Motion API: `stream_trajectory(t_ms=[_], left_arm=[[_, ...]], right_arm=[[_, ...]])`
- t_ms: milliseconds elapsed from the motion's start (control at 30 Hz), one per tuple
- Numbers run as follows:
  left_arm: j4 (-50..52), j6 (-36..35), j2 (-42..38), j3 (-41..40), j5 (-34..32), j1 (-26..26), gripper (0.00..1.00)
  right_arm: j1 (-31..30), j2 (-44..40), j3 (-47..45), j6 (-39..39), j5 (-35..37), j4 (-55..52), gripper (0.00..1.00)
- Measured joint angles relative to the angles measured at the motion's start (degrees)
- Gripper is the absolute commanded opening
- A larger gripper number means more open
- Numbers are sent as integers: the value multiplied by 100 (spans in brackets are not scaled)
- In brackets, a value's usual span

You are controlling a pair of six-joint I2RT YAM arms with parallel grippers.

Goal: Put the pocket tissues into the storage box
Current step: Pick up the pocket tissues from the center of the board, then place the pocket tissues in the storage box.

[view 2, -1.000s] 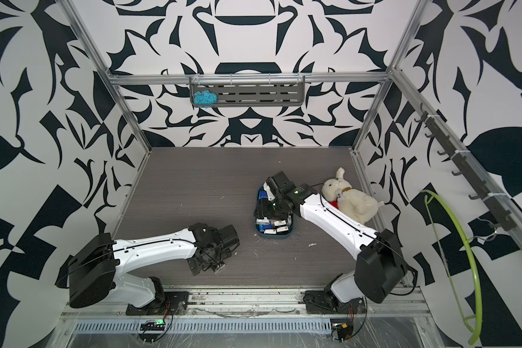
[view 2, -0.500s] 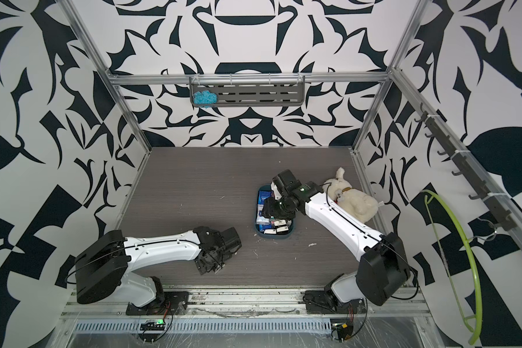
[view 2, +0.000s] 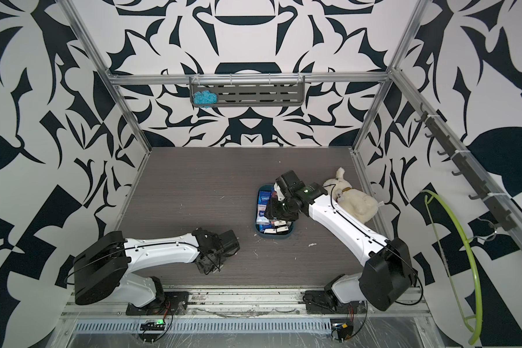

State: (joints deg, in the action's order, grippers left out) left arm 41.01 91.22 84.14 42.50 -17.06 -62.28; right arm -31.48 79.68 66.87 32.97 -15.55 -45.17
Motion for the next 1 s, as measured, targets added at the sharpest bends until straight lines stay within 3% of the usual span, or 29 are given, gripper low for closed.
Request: stream_trajectory(t_ms=[167,400,733,1000], left_arm=[[374,-195,-245,251,-269,0,45],[874,-1038,-164,1714,-789,24,46],[863,-2448,1311,3801,-1102,46,48],[636,-3150,2227,4734,-903,52,49]], right_arm=[[20,0,-28,17,-2,37,60],[223,0,-415,238,-22,170,60],[964,-498,-1106,614,-138,350,60],[1276,-1010,-1272,715,-133,297,60]])
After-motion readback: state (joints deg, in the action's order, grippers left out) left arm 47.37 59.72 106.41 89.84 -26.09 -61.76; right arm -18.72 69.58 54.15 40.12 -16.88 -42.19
